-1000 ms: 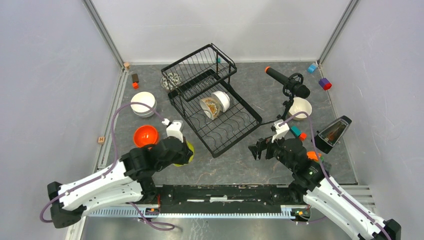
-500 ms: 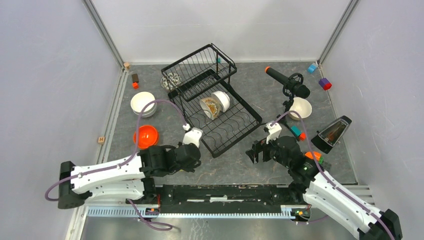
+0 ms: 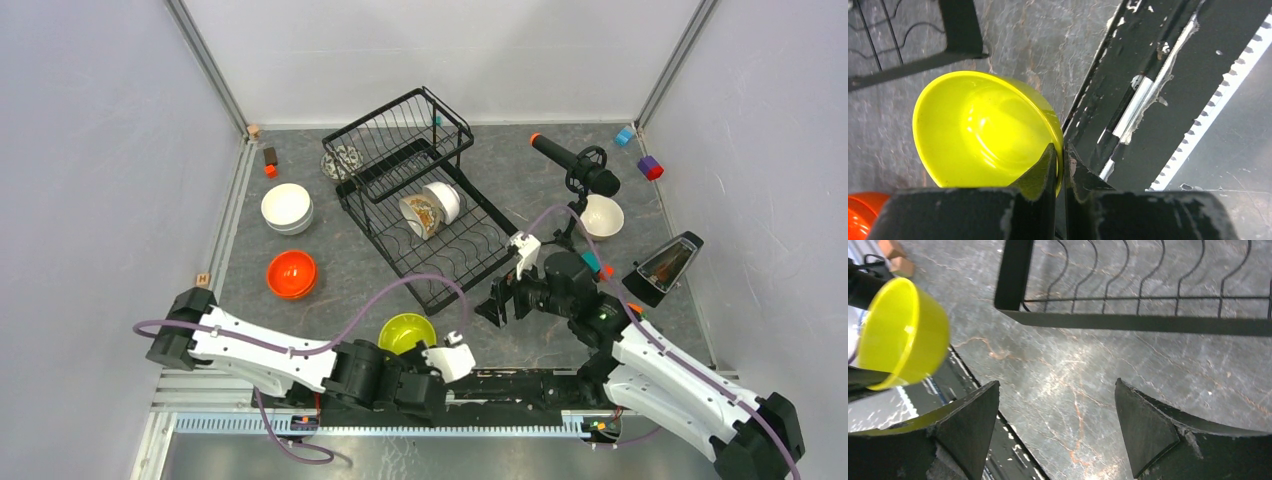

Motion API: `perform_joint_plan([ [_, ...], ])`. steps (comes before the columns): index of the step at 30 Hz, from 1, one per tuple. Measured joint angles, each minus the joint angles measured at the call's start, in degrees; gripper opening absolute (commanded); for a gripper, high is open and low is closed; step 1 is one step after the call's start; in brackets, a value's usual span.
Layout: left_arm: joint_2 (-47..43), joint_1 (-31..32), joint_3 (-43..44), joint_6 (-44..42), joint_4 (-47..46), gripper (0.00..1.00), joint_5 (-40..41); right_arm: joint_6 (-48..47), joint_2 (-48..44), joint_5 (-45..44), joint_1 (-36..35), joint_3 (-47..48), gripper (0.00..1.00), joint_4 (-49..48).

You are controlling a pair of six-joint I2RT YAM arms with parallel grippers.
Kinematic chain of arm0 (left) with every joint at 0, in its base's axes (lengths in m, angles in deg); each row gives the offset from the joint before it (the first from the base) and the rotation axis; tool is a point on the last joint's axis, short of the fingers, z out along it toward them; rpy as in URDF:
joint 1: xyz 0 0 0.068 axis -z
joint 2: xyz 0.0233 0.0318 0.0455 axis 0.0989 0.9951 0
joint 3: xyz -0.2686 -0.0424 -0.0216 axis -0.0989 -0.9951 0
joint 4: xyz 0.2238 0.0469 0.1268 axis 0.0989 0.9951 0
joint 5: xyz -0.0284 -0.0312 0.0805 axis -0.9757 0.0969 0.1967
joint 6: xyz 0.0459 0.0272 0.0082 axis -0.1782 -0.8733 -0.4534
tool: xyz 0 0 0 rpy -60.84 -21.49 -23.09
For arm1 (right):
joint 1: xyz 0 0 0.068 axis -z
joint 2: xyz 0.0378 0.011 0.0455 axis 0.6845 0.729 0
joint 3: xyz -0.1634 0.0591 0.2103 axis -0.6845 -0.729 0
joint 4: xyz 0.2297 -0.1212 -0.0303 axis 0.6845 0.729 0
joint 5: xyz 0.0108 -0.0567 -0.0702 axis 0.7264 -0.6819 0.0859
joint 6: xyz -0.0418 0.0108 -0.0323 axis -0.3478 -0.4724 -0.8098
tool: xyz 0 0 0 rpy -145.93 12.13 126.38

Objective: Unload the bowls from the dish rack
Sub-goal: Place the bowl at the center of the board.

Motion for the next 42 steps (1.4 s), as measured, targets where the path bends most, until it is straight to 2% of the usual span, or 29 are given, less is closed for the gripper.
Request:
perform_joint_plan([
  [6,2.99,2.14,-0.2,-8.11,-7.1,0.02,-0.22,-1.6,2.34,1.27,-3.98,6.84,0.9,4.22],
  [12,3.19,2.23,-4.55,-16.06,-20.28,0.02,-4.42,-3.69,3.8,-0.81,-9.03,10.29,0.91,9.81],
  [17,6.93,2.23,-5.55,-21.18,-25.77,0.02,-7.23,-4.48,4.94,-3.04,-12.33,11.54,0.87,12.31],
  [27,9.27,2.25,-6.71,-24.7,-29.9,0.02,-8.0,-3.78,7.63,-6.56,-19.61,11.54,0.8,12.98],
  [34,10.71,2.25,-6.78,-24.72,-30.62,0.02,-8.2,-2.32,10.99,-9.44,-23.87,10.12,0.67,12.04],
  [42,10.91,2.25,-6.78,-24.63,-30.73,0.02,-8.28,-1.01,12.81,-12.83,-24.94,8.39,0.57,11.45],
])
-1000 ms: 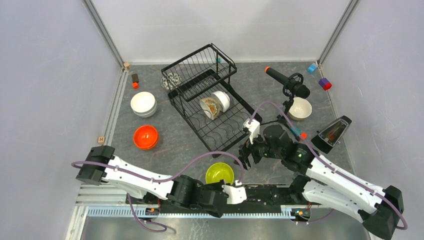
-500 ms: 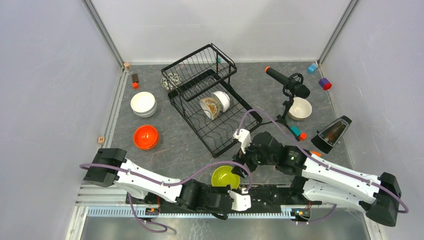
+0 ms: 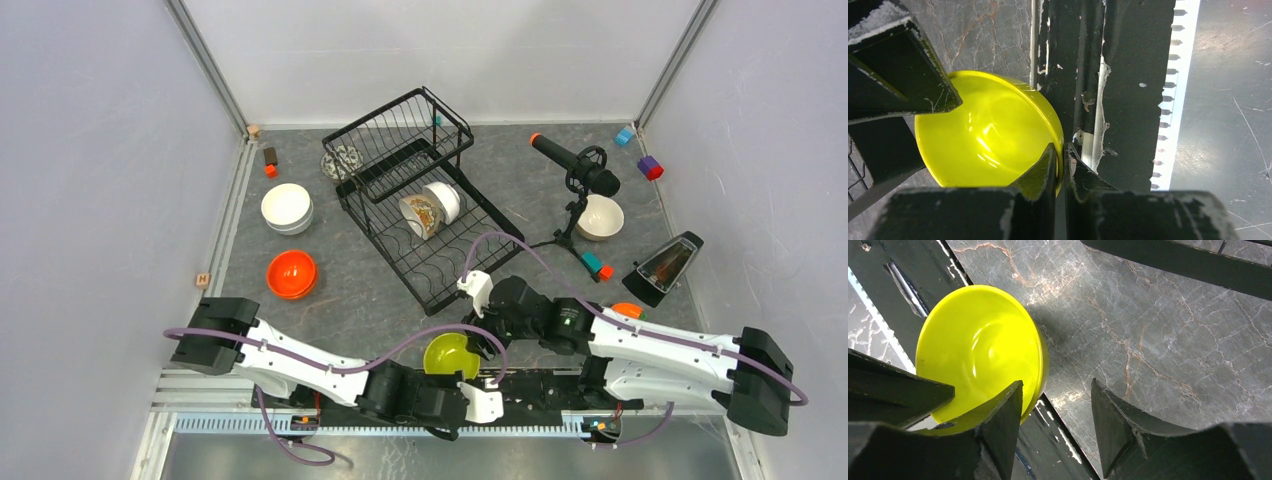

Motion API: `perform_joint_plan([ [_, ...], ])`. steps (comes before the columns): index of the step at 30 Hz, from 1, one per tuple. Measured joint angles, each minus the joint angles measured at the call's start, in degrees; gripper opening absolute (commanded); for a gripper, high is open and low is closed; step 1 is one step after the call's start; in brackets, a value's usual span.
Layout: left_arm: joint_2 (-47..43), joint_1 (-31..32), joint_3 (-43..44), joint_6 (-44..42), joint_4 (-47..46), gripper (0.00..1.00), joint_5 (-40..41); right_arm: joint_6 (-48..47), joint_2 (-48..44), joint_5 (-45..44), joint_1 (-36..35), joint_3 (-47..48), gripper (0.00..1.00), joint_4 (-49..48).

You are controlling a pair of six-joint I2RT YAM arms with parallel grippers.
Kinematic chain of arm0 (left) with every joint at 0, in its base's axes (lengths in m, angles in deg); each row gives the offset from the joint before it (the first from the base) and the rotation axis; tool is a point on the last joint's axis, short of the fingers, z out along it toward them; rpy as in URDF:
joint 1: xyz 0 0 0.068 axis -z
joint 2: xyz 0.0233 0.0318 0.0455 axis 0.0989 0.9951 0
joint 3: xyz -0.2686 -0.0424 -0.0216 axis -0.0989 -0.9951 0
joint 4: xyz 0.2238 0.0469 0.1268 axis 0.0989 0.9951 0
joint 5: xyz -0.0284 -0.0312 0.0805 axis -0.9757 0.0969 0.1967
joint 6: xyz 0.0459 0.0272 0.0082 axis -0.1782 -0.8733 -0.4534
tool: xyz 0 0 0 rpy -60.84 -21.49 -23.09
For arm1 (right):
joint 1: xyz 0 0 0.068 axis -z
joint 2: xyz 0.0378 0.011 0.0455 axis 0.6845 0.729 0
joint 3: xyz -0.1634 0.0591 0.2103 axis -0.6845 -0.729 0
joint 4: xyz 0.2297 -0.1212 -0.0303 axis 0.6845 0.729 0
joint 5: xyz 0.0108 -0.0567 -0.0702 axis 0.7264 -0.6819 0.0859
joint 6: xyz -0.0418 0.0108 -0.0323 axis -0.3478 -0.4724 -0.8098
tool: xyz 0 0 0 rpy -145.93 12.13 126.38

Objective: Unload the bowls from the dish rack
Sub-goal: Place the bowl at the center of the board.

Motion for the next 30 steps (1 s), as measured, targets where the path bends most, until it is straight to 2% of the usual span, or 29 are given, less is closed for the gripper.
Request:
perform_joint_plan([
  [3,0.5,0.0,0.0,0.0,-0.11,0.02,-0.02,0.2,1.03,-0.31,-0.5,-0.04,0.52,-1.11],
  [8,1.2,0.0,0.02,0.04,-0.24,0.02,-0.02,1.16,2.62,-0.61,-1.14,-0.83,0.38,-3.21],
  [10,1.55,-0.02,0.02,0.07,-0.39,0.02,0.04,1.49,2.91,-0.57,-1.29,-1.16,0.29,-3.85],
  [14,2.34,-0.02,0.02,0.11,-0.87,0.02,0.15,2.34,3.5,-0.13,-1.7,-1.7,0.03,-5.2],
  [15,2.45,-0.02,0.02,0.15,-1.16,0.02,0.09,2.49,3.58,-0.15,-1.73,-1.84,0.0,-5.57],
  [18,2.49,-0.02,0.24,0.31,-2.8,0.03,0.2,3.58,3.58,-0.37,-1.7,-2.16,0.0,-7.04],
  [20,2.49,-0.02,0.37,0.55,-3.21,0.1,0.48,3.74,3.43,-0.72,-1.66,-2.49,0.0,-7.39],
  [23,2.62,-0.02,0.37,1.57,-3.65,0.32,0.61,4.11,2.6,-1.42,-1.68,-3.34,0.0,-7.74],
  [25,2.67,0.0,0.37,2.49,-3.72,0.41,1.27,3.89,1.77,-2.36,-1.68,-3.78,0.0,-7.21],
  [27,2.67,0.0,0.37,3.26,-3.74,0.49,2.01,3.43,1.11,-3.82,-1.68,-4.55,0.0,-6.1],
  [30,2.64,0.0,0.35,4.35,-3.85,0.54,2.32,3.23,0.17,-5.64,-1.62,-5.6,0.0,-4.42],
])
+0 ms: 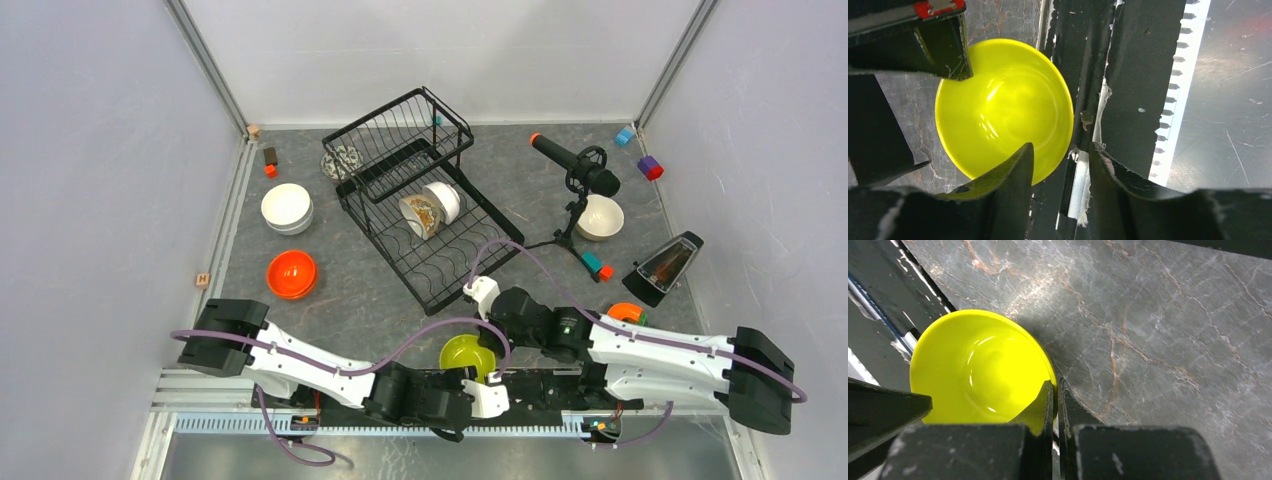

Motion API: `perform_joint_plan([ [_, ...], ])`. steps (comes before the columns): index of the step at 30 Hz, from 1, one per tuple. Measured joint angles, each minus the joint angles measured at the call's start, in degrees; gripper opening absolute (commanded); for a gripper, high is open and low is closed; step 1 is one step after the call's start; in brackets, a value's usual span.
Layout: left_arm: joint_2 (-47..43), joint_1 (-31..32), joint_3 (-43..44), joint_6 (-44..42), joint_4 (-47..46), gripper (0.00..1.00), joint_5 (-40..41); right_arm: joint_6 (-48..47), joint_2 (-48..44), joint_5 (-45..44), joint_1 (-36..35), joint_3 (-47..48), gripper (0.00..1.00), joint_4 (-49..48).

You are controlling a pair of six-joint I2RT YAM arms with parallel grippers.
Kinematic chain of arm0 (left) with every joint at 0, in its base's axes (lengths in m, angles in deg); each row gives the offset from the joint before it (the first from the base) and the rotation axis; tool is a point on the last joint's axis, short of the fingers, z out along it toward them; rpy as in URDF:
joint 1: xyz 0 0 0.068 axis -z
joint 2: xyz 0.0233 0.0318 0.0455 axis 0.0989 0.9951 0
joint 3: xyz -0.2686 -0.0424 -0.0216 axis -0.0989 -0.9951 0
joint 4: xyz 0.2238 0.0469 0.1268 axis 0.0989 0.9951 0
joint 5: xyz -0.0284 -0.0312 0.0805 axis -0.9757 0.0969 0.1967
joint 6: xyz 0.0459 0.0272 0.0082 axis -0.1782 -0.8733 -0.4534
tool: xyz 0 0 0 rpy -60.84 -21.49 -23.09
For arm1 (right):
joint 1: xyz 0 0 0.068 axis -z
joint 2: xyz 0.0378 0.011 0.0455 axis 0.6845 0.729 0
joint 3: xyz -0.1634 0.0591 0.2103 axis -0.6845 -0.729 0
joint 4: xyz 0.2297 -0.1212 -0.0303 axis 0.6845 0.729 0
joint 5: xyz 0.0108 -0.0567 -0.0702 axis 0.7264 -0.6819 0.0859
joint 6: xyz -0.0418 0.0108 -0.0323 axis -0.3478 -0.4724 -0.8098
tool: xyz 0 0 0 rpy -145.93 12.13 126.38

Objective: Unload the bowls from the dish rack
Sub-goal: Place the bowl at the center of the board.

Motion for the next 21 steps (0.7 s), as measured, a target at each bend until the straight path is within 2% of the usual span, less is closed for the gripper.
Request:
perform_joint_plan([
  [6,-0.79,0.0,-0.17,1.16,-0.52,0.67,-0.13,0.02,-4.48,-4.46,0.0,-1.07,0.0,2.67],
  [11,-5.73,0.0,-2.67,1.4,-3.63,0.77,0.33,0.02,-10.45,-11.76,0.0,-1.07,0.0,7.98],
  [16,-11.72,0.0,-5.73,1.99,-9.09,0.79,3.45,1.16,-12.83,-17.57,2.27,-1.05,0.0,11.8],
  [21,-12.85,0.04,-6.73,2.01,-12.98,0.79,9.97,2.34,-14.34,-20.57,9.18,-1.05,0.0,13.18],
])
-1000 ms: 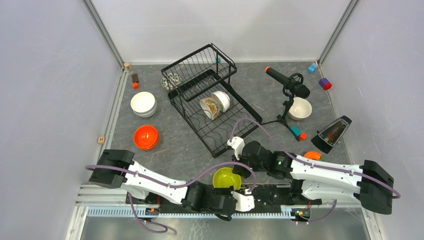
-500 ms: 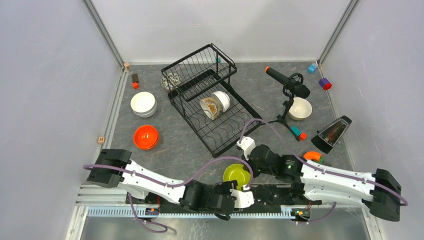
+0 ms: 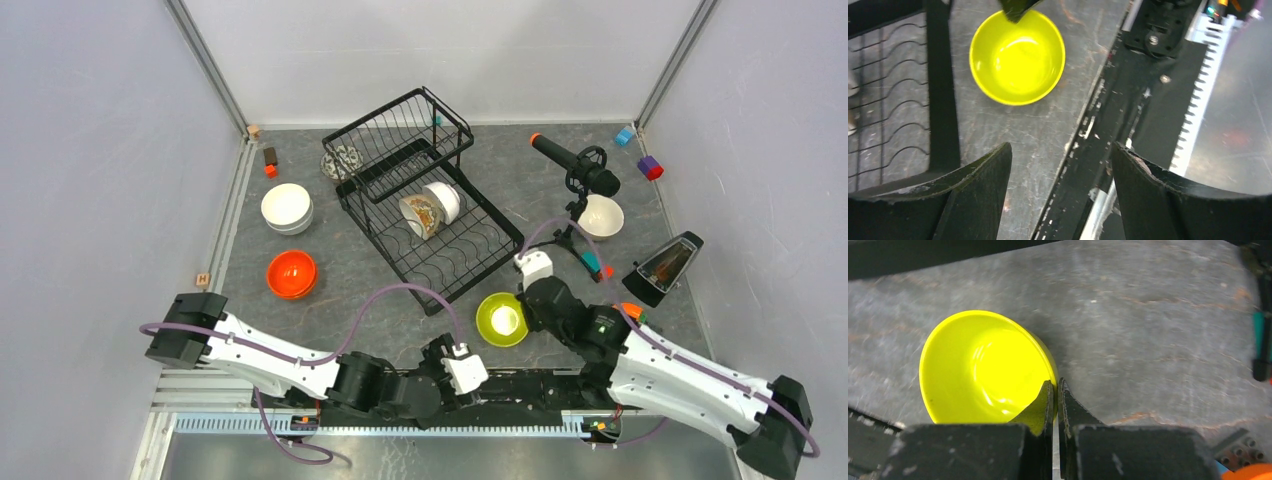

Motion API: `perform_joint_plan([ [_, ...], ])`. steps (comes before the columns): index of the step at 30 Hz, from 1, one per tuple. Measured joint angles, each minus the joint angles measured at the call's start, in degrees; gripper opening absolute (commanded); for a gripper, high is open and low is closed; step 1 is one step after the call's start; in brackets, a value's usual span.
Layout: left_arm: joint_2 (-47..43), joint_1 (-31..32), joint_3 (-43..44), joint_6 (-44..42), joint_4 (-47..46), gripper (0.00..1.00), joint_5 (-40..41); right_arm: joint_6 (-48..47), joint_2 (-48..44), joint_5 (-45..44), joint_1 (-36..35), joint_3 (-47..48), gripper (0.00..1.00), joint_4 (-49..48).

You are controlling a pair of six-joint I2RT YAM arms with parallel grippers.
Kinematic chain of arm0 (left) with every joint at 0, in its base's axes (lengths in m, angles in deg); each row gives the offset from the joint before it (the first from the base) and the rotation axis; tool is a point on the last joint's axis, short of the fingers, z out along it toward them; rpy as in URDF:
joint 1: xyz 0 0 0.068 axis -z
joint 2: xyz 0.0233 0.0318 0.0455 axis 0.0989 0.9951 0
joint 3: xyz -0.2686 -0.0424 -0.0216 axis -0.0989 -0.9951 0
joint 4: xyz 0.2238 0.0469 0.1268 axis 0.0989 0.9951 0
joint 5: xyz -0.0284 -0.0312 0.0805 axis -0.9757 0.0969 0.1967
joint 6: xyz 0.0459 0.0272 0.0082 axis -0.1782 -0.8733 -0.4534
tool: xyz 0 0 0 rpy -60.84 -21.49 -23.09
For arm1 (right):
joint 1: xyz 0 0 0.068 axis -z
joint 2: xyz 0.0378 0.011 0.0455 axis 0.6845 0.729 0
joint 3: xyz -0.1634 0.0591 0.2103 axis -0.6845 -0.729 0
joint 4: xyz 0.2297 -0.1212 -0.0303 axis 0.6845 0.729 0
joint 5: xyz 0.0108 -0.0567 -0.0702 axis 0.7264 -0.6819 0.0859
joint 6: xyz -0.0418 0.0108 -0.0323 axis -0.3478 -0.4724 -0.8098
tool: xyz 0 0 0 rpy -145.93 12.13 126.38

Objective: Unload the bowls from the dish rack
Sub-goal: Place the bowl at the center of the board.

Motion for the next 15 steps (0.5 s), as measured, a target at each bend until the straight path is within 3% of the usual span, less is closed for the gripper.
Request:
perform_joint_plan([
  [5,0.13,0.0,-1.22,0.15,-3.67,0.82,7.23,0.5,-2.4,-1.4,8.7,-0.02,0.0,0.26],
  [15,1.31,0.04,-1.46,2.78,-6.23,0.82,17.79,1.99,-2.27,-3.78,16.15,-0.55,0.0,0.07],
])
